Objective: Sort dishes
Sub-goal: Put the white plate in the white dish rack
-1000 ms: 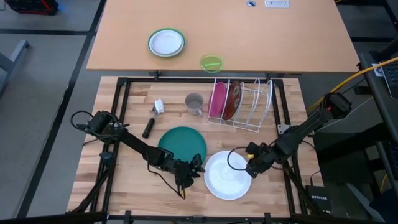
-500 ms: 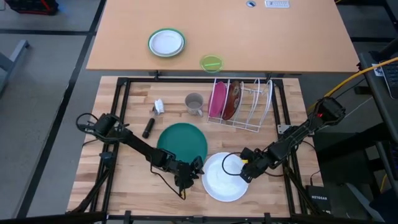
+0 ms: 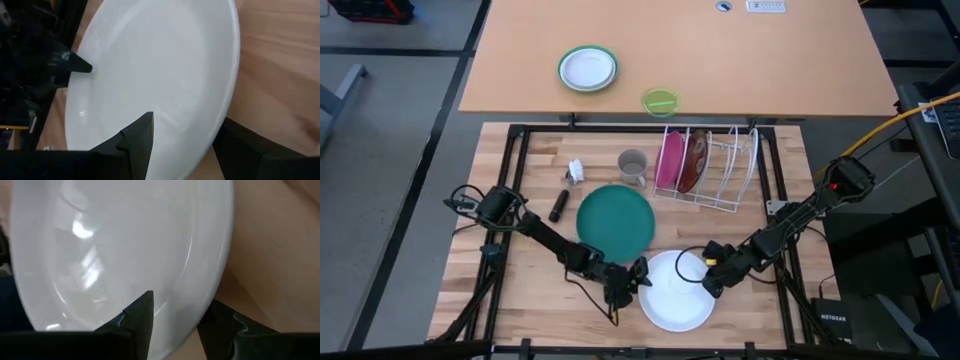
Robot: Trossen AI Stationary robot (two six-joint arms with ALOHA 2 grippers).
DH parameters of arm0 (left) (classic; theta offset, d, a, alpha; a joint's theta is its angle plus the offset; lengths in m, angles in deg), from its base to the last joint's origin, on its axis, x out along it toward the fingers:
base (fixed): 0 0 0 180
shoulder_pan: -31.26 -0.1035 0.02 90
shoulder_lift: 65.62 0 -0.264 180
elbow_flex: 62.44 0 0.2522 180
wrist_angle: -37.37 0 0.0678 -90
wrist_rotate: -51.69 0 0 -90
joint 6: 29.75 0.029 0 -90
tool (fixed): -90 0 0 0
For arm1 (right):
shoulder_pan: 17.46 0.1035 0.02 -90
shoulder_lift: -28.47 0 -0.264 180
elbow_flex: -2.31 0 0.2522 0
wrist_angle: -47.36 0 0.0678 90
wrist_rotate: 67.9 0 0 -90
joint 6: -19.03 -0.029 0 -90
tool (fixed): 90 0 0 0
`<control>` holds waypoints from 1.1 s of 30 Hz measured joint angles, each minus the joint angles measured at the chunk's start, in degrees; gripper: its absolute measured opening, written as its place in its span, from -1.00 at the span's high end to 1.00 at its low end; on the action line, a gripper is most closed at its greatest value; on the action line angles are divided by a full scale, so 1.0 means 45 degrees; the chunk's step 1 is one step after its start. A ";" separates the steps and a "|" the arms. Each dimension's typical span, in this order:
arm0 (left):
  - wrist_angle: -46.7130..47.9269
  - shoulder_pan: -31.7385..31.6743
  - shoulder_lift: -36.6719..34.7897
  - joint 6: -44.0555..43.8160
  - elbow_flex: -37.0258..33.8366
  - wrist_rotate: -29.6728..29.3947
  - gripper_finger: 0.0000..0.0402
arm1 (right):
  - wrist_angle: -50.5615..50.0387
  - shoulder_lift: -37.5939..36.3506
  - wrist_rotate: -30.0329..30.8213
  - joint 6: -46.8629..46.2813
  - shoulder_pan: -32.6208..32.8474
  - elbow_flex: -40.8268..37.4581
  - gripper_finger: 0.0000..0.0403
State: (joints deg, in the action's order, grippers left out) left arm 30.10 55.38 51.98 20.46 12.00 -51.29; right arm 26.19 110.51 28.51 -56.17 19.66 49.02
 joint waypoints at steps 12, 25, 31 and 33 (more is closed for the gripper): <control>-0.0100 -0.0015 0.0013 -0.0152 0.0011 -0.0236 0.10 | 0.2365 -0.0005 0.0138 0.0052 0.0000 0.0015 0.30; -0.0219 -0.0010 0.0030 0.0131 0.0016 -0.0937 0.10 | 0.3120 -0.0010 0.1051 -0.0313 -0.0005 0.0015 0.56; -0.0186 0.0013 0.0025 0.0381 0.0016 -0.1010 0.10 | 0.3152 -0.0015 0.1086 -0.0588 -0.0012 0.0015 0.60; -0.0186 0.0054 0.0025 0.0393 0.0016 -0.1014 0.10 | 0.3167 -0.0015 0.1088 -0.0662 -0.0010 0.0015 0.60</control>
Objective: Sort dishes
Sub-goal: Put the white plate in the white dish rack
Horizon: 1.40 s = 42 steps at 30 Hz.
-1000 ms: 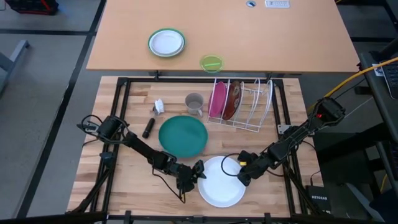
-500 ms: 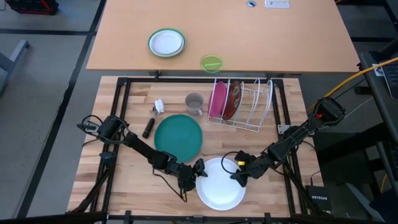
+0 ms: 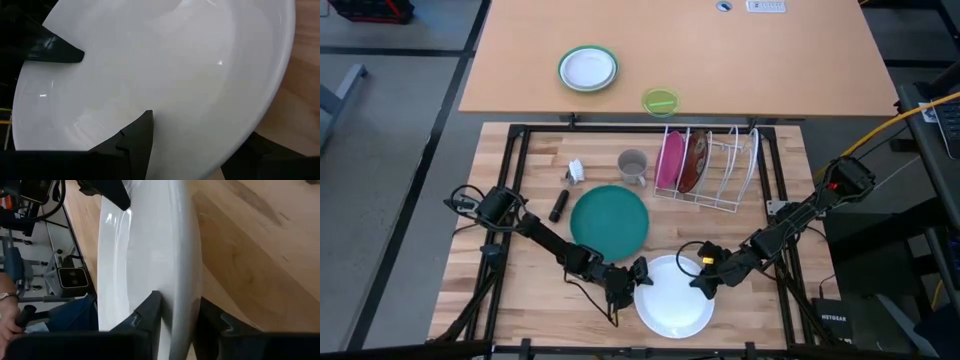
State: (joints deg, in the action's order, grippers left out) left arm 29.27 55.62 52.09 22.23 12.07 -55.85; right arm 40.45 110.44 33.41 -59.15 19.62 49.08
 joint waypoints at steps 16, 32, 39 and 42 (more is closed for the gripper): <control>-0.0008 0.1872 -0.0029 0.1737 0.0049 -0.4958 0.11 | 0.0830 -0.0024 0.0139 -0.0387 -0.0011 0.0068 0.67; 0.1470 0.3094 -0.0044 0.1212 0.0034 -1.0861 0.10 | 0.0834 -0.0024 0.2343 0.0603 -0.0005 0.0092 0.67; 0.2686 0.3686 -0.0049 0.0932 0.0019 -1.1776 0.10 | 0.0717 -0.0024 0.2711 0.1158 -0.0005 0.0092 0.67; 0.3303 0.3952 -0.0049 0.0516 0.0019 -1.2264 0.10 | 0.0701 -0.0024 0.2846 0.1331 -0.0005 0.0092 0.67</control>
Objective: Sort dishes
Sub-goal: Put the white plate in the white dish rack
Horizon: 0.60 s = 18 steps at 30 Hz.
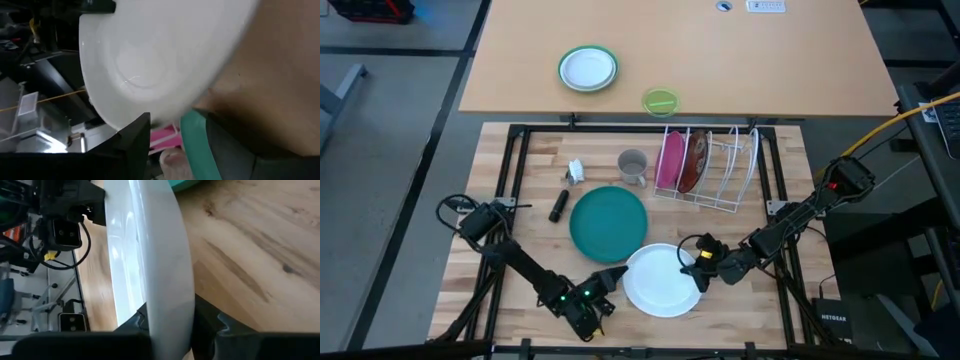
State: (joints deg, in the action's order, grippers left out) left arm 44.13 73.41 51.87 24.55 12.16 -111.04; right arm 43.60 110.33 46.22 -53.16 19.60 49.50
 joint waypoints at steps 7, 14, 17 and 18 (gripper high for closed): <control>0.1053 0.0888 -0.0005 -0.1341 -0.0010 -0.1936 0.10 | 0.0078 -0.0010 0.0135 0.0541 0.0024 0.0000 0.67; 0.2222 0.1568 -0.0005 -0.3190 -0.0015 -0.3793 0.10 | 0.0081 -0.0058 0.1062 0.1770 -0.0043 0.0285 0.67; 0.2212 0.1641 -0.0052 -0.3524 -0.0015 -0.3843 0.10 | 0.0076 -0.0426 0.1329 0.2964 -0.0196 0.0646 0.67; 0.2215 0.1638 -0.0121 -0.3703 -0.0015 -0.3843 0.10 | 0.0052 -0.0591 0.1457 0.3431 -0.0260 0.0798 0.67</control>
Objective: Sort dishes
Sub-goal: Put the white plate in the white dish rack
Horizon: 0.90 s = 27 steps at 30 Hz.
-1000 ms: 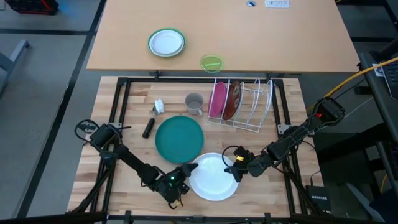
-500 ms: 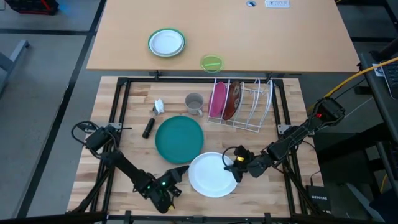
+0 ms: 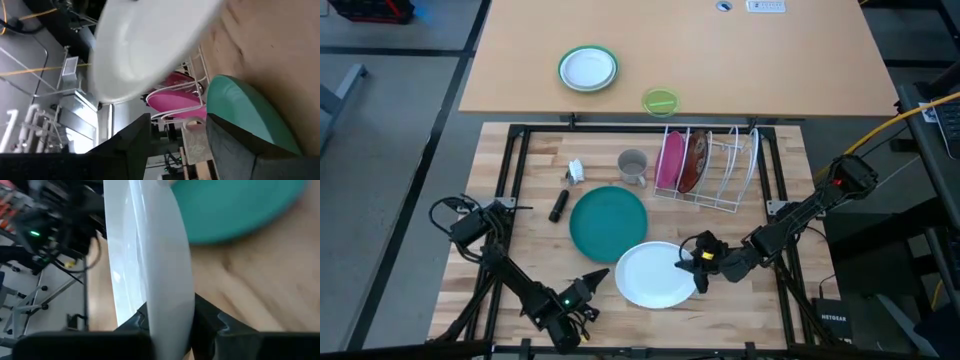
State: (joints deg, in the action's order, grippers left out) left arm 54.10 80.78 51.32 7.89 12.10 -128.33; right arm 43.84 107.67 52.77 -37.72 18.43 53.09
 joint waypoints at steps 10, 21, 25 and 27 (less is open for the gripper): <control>0.2806 -0.0202 -0.1587 -0.5437 -0.0087 -0.0018 0.10 | -0.3297 -0.2240 0.1373 0.4747 -0.0867 0.2412 0.67; 0.5790 -0.0932 -0.2327 -0.9533 -0.0091 -0.0007 0.10 | -1.4844 -0.2833 0.4974 0.5386 -0.1435 0.8935 0.67; 0.6366 -0.1403 -0.2327 -1.0455 -0.0092 -0.0005 0.10 | -1.6775 -0.2832 0.7202 0.5364 -0.1426 1.0680 0.67; 0.6644 -0.1646 -0.2327 -1.0934 -0.0087 -0.0001 0.10 | -1.7388 -0.2833 0.8212 0.5362 -0.1434 1.1252 0.67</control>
State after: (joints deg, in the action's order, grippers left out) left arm 84.00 73.37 40.85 -41.32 11.70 -128.33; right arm -34.41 94.92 89.73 -13.59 11.98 103.73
